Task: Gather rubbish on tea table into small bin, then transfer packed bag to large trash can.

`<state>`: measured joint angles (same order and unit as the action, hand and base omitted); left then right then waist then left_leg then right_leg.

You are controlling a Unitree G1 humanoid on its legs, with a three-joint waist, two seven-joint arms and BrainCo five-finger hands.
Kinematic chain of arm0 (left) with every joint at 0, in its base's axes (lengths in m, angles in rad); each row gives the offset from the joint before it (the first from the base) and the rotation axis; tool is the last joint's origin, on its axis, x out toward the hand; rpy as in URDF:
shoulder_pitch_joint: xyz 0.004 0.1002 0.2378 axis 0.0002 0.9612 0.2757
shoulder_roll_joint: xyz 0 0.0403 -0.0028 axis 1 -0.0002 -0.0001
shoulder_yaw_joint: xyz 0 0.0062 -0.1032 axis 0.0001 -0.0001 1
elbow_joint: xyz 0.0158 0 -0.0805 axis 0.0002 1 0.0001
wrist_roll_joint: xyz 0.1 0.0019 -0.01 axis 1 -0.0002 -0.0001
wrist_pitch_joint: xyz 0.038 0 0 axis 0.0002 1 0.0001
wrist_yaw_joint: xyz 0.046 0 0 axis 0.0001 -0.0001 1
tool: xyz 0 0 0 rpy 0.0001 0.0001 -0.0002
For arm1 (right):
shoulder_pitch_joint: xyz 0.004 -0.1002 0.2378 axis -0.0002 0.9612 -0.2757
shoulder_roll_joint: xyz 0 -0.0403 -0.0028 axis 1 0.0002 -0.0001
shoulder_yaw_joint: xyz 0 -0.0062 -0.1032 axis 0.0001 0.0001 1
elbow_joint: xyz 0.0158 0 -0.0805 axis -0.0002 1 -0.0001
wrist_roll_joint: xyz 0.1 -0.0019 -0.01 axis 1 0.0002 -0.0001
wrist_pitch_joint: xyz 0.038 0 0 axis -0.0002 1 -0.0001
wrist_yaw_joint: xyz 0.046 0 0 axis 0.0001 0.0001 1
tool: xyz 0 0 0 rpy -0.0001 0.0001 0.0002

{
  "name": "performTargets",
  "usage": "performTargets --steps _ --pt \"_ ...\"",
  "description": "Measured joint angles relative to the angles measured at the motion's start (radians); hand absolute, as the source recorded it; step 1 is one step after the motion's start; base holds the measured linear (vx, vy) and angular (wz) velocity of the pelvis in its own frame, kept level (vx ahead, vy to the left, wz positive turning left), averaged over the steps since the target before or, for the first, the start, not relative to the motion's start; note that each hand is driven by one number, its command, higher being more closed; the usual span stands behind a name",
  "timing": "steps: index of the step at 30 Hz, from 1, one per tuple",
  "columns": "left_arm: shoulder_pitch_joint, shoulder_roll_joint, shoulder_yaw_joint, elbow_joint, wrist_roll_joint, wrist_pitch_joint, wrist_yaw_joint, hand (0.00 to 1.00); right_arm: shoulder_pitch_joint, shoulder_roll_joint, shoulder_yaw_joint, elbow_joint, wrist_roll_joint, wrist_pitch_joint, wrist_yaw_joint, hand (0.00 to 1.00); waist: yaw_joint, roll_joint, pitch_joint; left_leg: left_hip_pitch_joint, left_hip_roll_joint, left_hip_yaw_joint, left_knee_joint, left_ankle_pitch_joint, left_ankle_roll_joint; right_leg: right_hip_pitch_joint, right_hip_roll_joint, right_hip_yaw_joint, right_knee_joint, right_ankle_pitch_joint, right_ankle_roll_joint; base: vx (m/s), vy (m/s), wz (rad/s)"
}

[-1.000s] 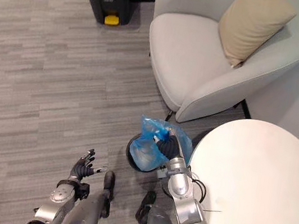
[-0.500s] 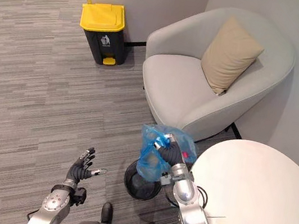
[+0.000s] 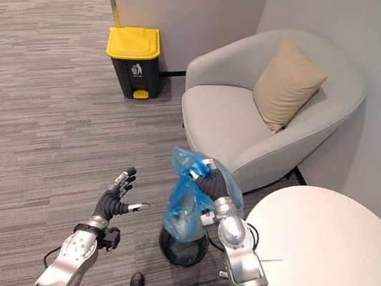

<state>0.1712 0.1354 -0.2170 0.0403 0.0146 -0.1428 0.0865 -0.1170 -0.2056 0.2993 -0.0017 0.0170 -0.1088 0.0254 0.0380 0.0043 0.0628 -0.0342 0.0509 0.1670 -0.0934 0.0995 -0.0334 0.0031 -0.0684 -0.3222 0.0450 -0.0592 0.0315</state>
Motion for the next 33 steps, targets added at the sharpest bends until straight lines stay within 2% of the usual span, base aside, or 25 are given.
performTargets --steps 9,21,29,33 --pt "-0.061 0.024 -0.066 -0.012 0.081 0.001 -0.018 0.00 -0.083 0.000 0.105 -0.011 0.073 0.000 0.039 1.00 0.000 0.001 -0.018 0.010 -0.001 0.001 -0.001 0.000 0.000 0.010 0.002 0.009 -0.015 0.007 0.002 0.01 0.004 -0.01" --pt "-0.136 -0.007 -0.107 0.002 0.192 0.009 0.040 0.00 -0.131 0.031 0.230 -0.016 0.140 0.000 0.067 1.00 0.000 0.000 -0.031 0.013 -0.001 0.001 -0.002 0.008 0.010 0.010 0.002 0.018 -0.013 0.018 0.000 -0.01 0.005 -0.01" --pt "-0.156 -0.013 -0.128 0.089 0.204 0.020 0.063 0.00 -0.157 0.031 0.295 -0.016 0.153 0.005 0.067 1.00 0.003 -0.003 -0.040 0.012 0.004 0.001 -0.004 0.010 0.012 0.009 0.003 0.029 -0.034 0.036 0.001 -0.02 0.013 -0.03" --pt "-0.157 -0.012 -0.128 0.122 0.226 0.023 0.069 0.00 -0.162 0.031 0.312 -0.016 0.170 0.010 0.067 1.00 0.005 -0.012 -0.046 0.011 0.003 0.008 -0.003 0.010 0.011 0.012 0.012 0.040 -0.043 0.045 -0.004 0.02 0.004 -0.08"
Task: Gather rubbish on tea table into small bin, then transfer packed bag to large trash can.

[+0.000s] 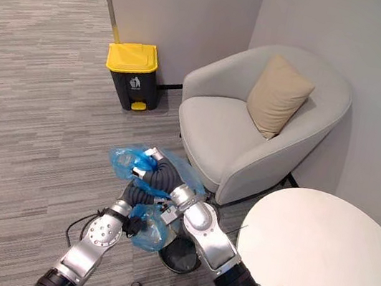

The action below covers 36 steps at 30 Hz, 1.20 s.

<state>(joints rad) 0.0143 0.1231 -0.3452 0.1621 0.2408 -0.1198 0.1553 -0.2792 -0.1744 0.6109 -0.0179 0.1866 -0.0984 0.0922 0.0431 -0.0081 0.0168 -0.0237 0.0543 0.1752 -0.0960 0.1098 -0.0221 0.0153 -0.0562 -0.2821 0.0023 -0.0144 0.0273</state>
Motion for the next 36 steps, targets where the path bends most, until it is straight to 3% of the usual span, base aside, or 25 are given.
performTargets --steps 12,21,22,36 --pt "-0.003 -0.002 0.001 0.086 0.020 0.008 0.004 0.00 -0.068 0.003 0.073 -0.004 0.023 0.021 0.001 1.00 0.002 -0.005 -0.003 0.002 0.016 0.000 0.000 0.007 -0.010 0.001 0.017 0.011 -0.004 0.010 -0.008 0.00 0.000 -0.02" --pt "-0.021 -0.014 0.002 0.126 0.042 0.041 0.075 0.00 -0.076 0.015 0.129 -0.005 0.156 0.026 -0.002 1.00 0.000 -0.005 -0.003 0.016 0.027 -0.010 0.000 0.009 -0.013 0.015 0.020 0.011 -0.006 0.010 -0.008 0.00 0.000 0.00" --pt "-0.028 -0.019 0.002 0.129 0.041 0.047 0.090 1.00 -0.076 0.017 0.140 -0.005 0.179 0.027 -0.002 1.00 0.001 -0.005 -0.003 0.016 0.030 -0.010 0.000 0.009 -0.014 0.015 0.020 0.012 -0.006 0.011 -0.008 0.00 0.000 0.00" --pt "-0.114 -0.021 0.003 0.175 0.004 0.057 0.135 1.00 -0.076 0.030 0.177 -0.005 0.276 0.031 -0.007 1.00 -0.001 -0.005 -0.003 0.016 0.032 -0.009 0.000 0.010 -0.016 0.015 0.022 0.014 -0.009 0.011 -0.009 0.00 0.000 0.00"
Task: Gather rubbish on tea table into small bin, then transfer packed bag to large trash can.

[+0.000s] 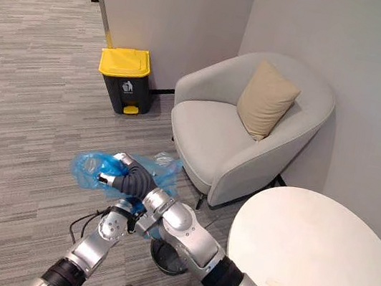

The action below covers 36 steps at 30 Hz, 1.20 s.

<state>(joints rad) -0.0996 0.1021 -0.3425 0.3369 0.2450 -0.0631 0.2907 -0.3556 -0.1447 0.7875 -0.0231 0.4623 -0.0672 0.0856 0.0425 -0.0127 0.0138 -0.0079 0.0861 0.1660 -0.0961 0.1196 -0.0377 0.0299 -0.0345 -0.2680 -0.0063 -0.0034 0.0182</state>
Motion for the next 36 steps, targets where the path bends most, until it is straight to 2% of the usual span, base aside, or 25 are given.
performTargets --steps 10,11,15,18,20,23,29,31,36 --pt "0.002 0.000 0.029 0.000 -0.041 -0.001 -0.003 1.00 0.008 0.001 -0.006 0.000 -0.004 0.000 0.009 1.00 -0.002 0.000 0.000 0.000 0.000 0.004 0.000 -0.004 -0.005 -0.001 0.002 0.005 -0.014 0.003 -0.005 0.00 0.000 0.00" --pt "0.003 0.001 0.032 0.000 -0.042 0.000 -0.005 1.00 0.020 0.002 -0.010 -0.002 -0.007 -0.001 0.017 0.00 -0.002 0.000 0.000 0.000 0.000 0.004 0.000 -0.004 -0.006 -0.001 0.002 0.005 -0.016 0.004 -0.005 0.00 0.000 0.00" --pt "0.031 -0.003 0.039 -0.001 -0.053 -0.001 -0.010 1.00 0.105 0.009 -0.058 -0.043 -0.088 -0.006 0.049 0.00 -0.004 0.000 0.000 -0.002 0.000 0.006 -0.001 -0.003 -0.005 0.000 0.002 0.008 -0.017 0.004 -0.005 0.02 0.001 -0.02" --pt "0.052 -0.007 0.044 -0.001 -0.055 0.000 -0.023 1.00 0.147 0.006 -0.113 -0.044 -0.186 -0.040 0.050 0.00 -0.006 0.000 0.000 -0.004 0.000 0.008 -0.001 -0.003 -0.004 -0.001 0.002 0.010 -0.017 0.004 -0.005 0.01 0.001 -0.01" --pt "0.067 -0.017 0.062 -0.001 -0.055 0.000 -0.028 1.00 0.164 -0.005 -0.149 -0.045 -0.300 -0.067 0.046 0.00 -0.008 0.000 0.000 -0.004 0.000 0.008 -0.002 -0.003 -0.004 -0.001 0.002 0.010 -0.017 0.003 -0.005 0.00 0.000 0.00" --pt "0.082 -0.020 0.082 -0.007 -0.055 0.000 -0.027 1.00 0.187 -0.032 -0.171 -0.045 -0.410 -0.090 0.035 0.00 -0.010 0.000 0.000 -0.004 0.000 0.007 -0.006 -0.004 -0.004 -0.001 0.002 0.010 -0.017 0.003 -0.004 0.00 0.000 0.00" --pt "0.118 -0.019 0.132 -0.057 -0.053 -0.002 -0.025 1.00 0.246 -0.084 -0.246 -0.045 -0.579 -0.120 -0.017 0.00 -0.011 0.001 0.000 -0.006 -0.009 0.004 -0.007 -0.003 -0.004 -0.002 -0.001 0.005 -0.015 0.000 0.000 0.00 0.000 0.00" --pt "0.131 -0.020 0.158 -0.074 -0.052 -0.003 -0.023 1.00 0.247 -0.113 -0.294 -0.045 -0.672 -0.125 -0.053 0.00 -0.011 0.001 0.000 -0.006 -0.012 0.002 -0.007 -0.003 -0.004 -0.002 -0.003 0.002 -0.014 -0.001 0.001 0.00 0.000 0.02" --pt "0.147 -0.019 0.184 -0.089 -0.040 -0.010 -0.023 1.00 0.247 -0.156 -0.327 -0.045 -0.789 -0.147 -0.103 0.00 -0.011 0.001 0.000 -0.006 -0.016 0.000 -0.007 -0.003 -0.004 -0.002 -0.004 -0.001 -0.014 -0.001 0.002 0.00 0.000 0.01"
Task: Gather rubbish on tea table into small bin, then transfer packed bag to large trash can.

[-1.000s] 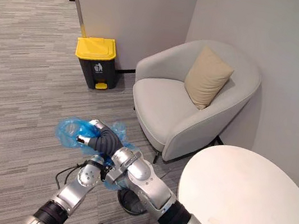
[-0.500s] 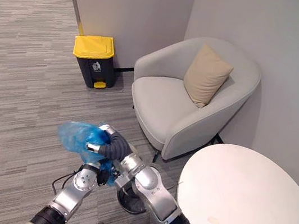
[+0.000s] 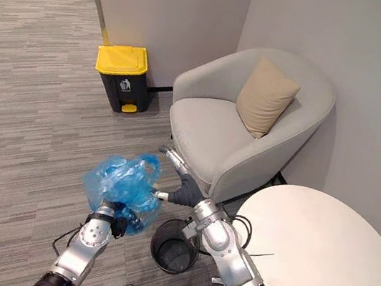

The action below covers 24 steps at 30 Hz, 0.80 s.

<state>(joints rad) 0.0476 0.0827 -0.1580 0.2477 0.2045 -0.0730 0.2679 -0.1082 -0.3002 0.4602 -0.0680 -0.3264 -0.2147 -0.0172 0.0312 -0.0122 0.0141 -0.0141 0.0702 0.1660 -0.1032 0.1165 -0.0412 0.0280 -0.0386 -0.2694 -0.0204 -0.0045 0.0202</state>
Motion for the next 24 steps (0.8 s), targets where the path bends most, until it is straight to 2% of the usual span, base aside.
performTargets --steps 7,11,14,18,21,24 --pt "0.041 -0.004 0.036 -0.030 0.002 -0.002 0.002 1.00 0.050 0.000 -0.084 0.000 -0.076 -0.014 -0.051 0.00 -0.014 0.000 0.000 0.001 -0.001 -0.002 0.000 0.000 0.000 -0.003 -0.001 -0.002 0.000 -0.001 0.001 0.00 0.000 0.00" --pt "0.081 -0.009 0.077 -0.057 0.002 -0.003 0.005 1.00 0.123 0.042 -0.207 -0.036 -0.065 -0.014 -0.084 0.00 -0.015 0.001 0.001 0.001 -0.001 -0.001 0.000 0.000 0.000 -0.003 -0.001 -0.002 -0.003 -0.001 0.001 0.00 0.000 0.00" --pt "0.099 -0.029 0.122 -0.060 0.002 -0.002 0.008 1.00 0.164 0.104 -0.308 -0.036 -0.014 -0.014 -0.094 0.00 -0.017 0.003 0.001 0.000 -0.001 -0.001 0.000 0.000 0.000 -0.003 -0.003 -0.002 -0.004 -0.001 0.001 0.00 0.000 0.00" --pt "0.137 -0.044 0.176 -0.057 -0.001 -0.002 -0.003 1.00 0.232 0.186 -0.423 0.000 0.117 -0.004 -0.089 0.00 -0.018 0.011 -0.003 -0.006 -0.001 -0.001 0.000 -0.001 0.000 -0.006 -0.004 -0.003 -0.008 -0.001 0.001 0.00 0.000 0.00" --pt "0.149 -0.041 0.193 -0.023 -0.016 -0.003 -0.013 1.00 0.257 0.209 -0.481 0.126 0.202 0.009 -0.075 0.00 -0.018 0.015 -0.004 -0.006 -0.001 -0.007 0.000 -0.001 0.000 0.000 -0.003 -0.009 -0.014 0.000 0.001 0.00 0.000 0.04" --pt "0.150 -0.037 0.208 0.054 -0.020 -0.003 -0.037 1.00 0.265 0.219 -0.516 0.262 0.218 0.038 -0.063 0.00 -0.018 0.022 -0.006 -0.006 0.000 -0.009 0.000 -0.001 0.000 0.002 -0.001 -0.010 -0.018 0.001 0.001 0.00 0.000 0.02"
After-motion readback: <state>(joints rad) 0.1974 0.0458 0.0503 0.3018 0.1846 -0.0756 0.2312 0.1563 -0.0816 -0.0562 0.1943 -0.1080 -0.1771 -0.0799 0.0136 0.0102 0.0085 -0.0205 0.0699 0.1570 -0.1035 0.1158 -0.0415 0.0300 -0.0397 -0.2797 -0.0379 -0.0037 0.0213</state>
